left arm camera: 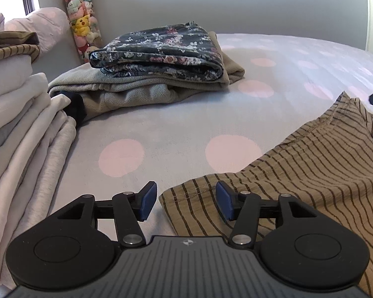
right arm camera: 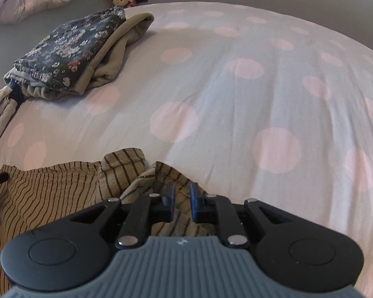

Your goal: Fold clothes

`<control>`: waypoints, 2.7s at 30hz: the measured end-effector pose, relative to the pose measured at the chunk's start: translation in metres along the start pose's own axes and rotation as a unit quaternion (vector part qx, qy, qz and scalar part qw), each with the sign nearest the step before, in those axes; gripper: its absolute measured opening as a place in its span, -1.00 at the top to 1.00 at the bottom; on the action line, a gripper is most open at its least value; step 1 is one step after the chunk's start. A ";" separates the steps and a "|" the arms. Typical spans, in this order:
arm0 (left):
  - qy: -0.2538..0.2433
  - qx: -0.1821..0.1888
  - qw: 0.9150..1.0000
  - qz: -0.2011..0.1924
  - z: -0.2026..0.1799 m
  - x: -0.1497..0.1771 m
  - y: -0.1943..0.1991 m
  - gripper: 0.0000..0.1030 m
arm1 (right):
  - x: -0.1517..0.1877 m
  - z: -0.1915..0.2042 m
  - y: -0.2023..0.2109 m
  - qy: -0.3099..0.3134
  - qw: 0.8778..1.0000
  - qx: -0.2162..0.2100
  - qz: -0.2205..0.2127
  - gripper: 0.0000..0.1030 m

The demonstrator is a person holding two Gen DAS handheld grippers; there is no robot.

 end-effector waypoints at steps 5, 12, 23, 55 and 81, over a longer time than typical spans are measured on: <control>-0.012 0.006 1.000 -0.006 -0.007 -0.003 0.010 0.01 | 0.022 -0.030 0.030 0.011 0.999 0.045 0.015 0.53; -0.036 -0.001 0.999 -0.006 -0.014 -0.003 0.010 -0.01 | 0.053 -0.053 0.024 0.014 0.997 0.056 0.055 0.39; -0.052 -0.005 0.998 0.022 -0.018 0.007 -0.011 -0.01 | 0.065 -0.036 -0.008 0.099 0.992 0.040 0.059 0.94; -0.045 0.090 0.995 0.022 -0.047 0.007 0.041 -0.01 | 0.153 -0.055 0.131 -0.125 0.989 0.078 0.004 0.33; 0.018 0.167 0.984 0.062 -0.096 0.053 0.147 -0.11 | 0.341 0.005 0.166 -0.303 0.941 0.038 0.147 0.06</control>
Point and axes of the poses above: each gripper's, at about its wrist camera, not at the fingertips, and y roughly against the way its jaws point, z to its left, x to its underside, the point moved 3 cm from there along -y, roughly the way its jaws point, and after that the axes turned 4 degrees about -y, right-handed, at the moved point
